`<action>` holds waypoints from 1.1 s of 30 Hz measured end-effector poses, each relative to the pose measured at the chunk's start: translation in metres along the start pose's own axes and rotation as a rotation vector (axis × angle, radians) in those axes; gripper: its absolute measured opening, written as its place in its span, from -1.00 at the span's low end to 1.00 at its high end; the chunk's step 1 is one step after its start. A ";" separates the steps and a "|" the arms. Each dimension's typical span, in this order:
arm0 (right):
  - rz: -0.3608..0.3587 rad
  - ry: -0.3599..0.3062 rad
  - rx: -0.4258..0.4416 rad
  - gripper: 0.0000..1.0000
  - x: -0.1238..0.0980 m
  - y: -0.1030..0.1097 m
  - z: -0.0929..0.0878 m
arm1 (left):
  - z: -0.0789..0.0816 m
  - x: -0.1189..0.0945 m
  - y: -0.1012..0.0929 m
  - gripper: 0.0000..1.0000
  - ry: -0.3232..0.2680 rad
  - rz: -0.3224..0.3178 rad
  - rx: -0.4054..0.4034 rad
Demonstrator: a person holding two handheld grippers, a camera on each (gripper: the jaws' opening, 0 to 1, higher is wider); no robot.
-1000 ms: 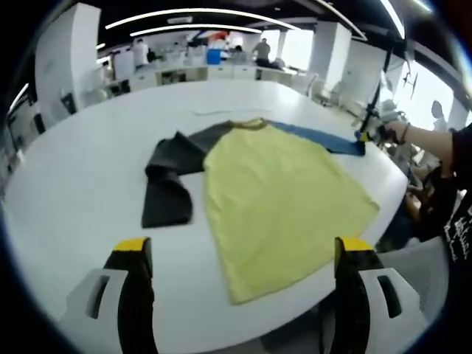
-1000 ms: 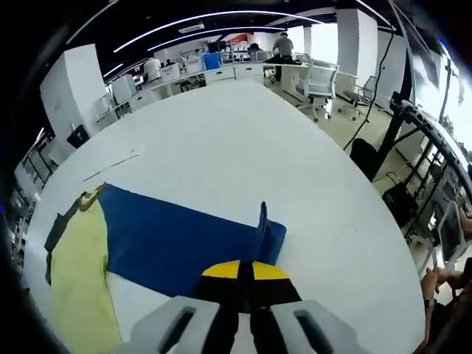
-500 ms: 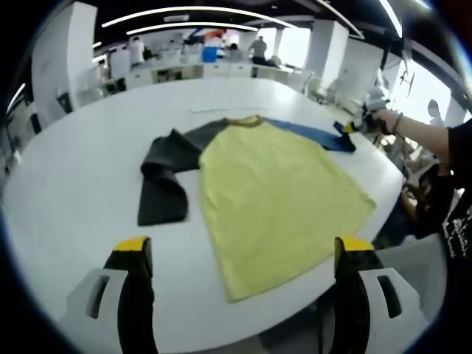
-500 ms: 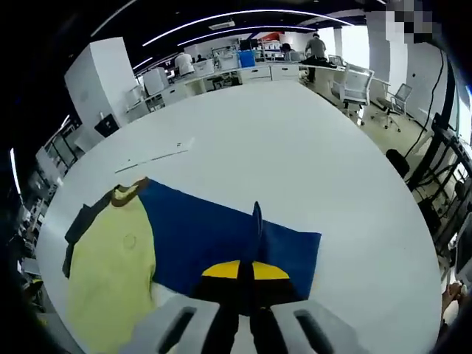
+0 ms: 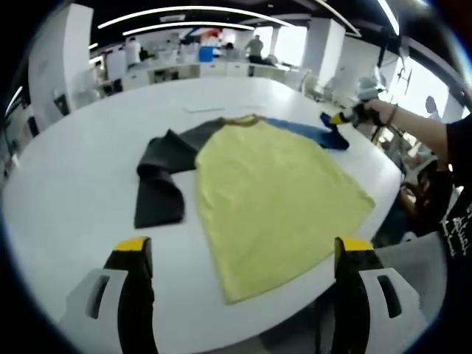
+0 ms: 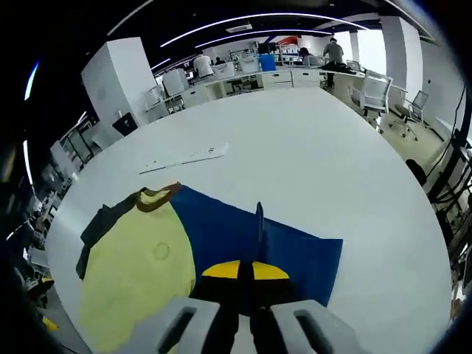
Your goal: Fold the garment on the visible template until the final outline fits inside the template.
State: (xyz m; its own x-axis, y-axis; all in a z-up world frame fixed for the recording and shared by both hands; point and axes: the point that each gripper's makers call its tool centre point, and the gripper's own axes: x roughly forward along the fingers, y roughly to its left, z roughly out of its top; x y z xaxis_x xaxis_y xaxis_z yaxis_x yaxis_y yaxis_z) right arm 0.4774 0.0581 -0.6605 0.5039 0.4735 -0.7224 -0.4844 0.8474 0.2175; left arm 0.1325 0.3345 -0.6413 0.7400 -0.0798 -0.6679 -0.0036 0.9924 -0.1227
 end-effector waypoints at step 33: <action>0.142 -0.010 -0.078 -1.00 0.015 0.094 0.023 | -0.006 0.004 -0.005 0.98 0.036 -0.032 0.013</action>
State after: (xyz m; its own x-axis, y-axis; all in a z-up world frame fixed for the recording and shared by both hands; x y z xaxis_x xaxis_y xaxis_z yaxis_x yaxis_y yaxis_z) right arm 0.4560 0.1509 -0.6357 0.4334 0.5903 -0.6809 -0.6050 0.7506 0.2656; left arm 0.1316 0.3289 -0.6476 0.7152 -0.1145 -0.6895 0.0284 0.9904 -0.1350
